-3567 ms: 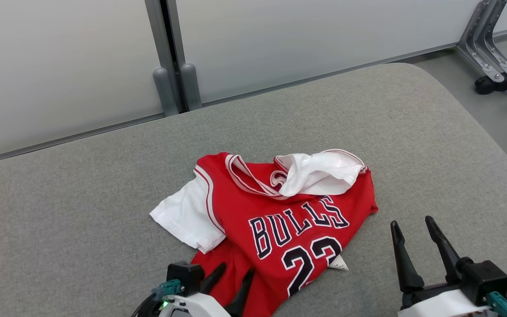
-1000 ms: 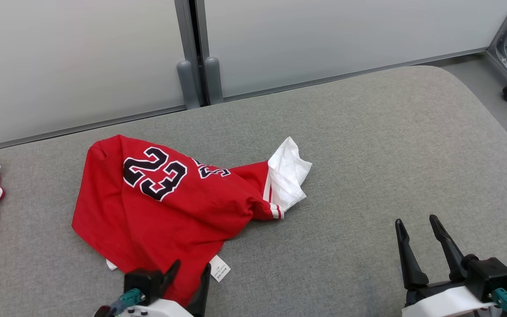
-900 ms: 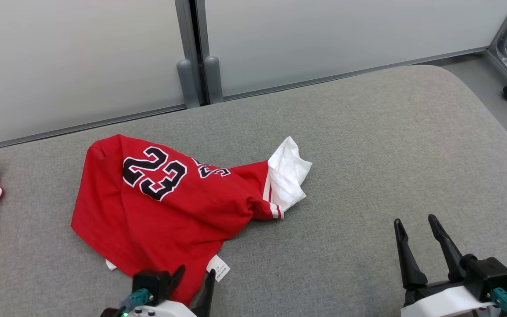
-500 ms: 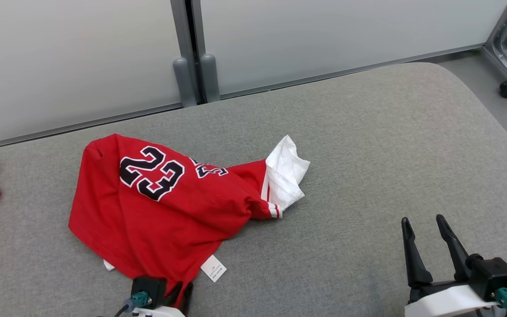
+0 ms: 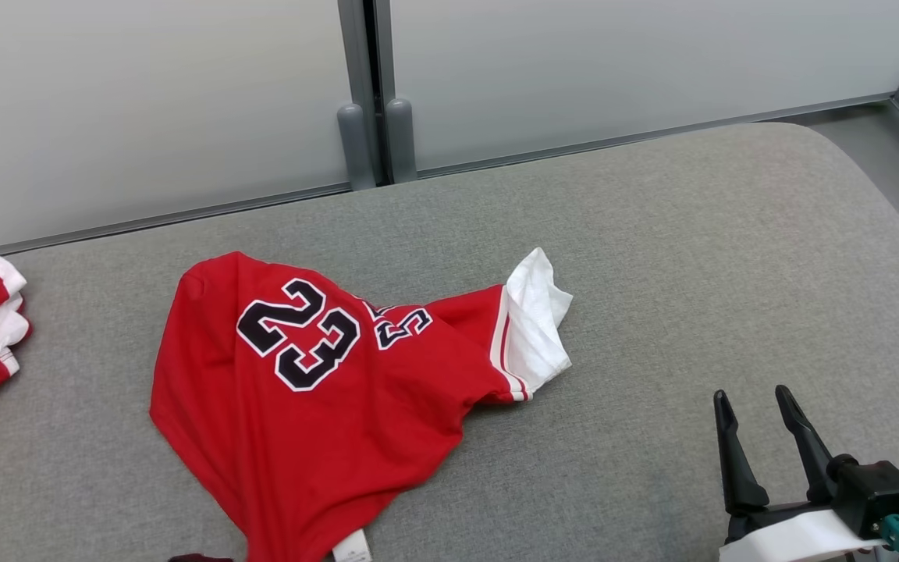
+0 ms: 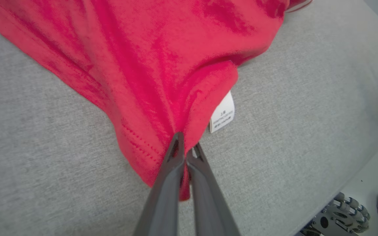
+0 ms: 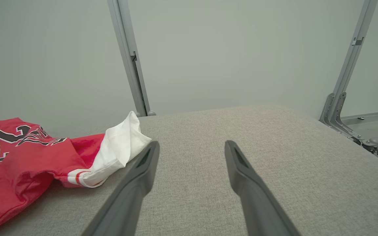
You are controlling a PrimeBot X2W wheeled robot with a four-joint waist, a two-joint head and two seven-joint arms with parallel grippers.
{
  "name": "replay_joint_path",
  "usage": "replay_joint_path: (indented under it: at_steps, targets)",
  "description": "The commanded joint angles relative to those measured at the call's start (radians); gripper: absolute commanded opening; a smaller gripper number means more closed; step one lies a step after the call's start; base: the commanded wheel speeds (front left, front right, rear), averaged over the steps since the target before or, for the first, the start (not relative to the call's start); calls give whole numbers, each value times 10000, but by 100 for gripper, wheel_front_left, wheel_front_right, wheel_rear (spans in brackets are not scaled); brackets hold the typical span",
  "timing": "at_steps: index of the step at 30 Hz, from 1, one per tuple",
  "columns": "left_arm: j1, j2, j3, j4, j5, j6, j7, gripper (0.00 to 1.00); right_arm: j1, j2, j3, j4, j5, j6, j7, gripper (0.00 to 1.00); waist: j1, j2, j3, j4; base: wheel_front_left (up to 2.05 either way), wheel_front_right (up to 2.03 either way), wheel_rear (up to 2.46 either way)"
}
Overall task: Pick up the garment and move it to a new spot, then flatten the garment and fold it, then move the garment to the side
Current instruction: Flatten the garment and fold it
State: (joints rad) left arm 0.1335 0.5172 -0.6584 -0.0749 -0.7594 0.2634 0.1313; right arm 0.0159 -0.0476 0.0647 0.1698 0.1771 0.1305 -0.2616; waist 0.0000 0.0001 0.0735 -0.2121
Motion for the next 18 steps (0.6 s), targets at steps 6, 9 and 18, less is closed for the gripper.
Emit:
replay_joint_path:
  at_steps: [6,9,18]
  targets:
    - [694,665,499,-962,-255,665,207,100,-68,-59,104,-49,-35,5,-53,100,0,-1,-11,-486,0,0,0]
    - [765,1025,835,-2103,-96,1031,180,100,-72,-55,93,-38,-37,5,-53,100,0,-1,-10,-814,0,0,0]
    - [-1808,485,203,-3594,1089,1124,1197,100,-290,-50,362,-99,273,5,-53,100,0,-1,208,-1908,0,0,0]
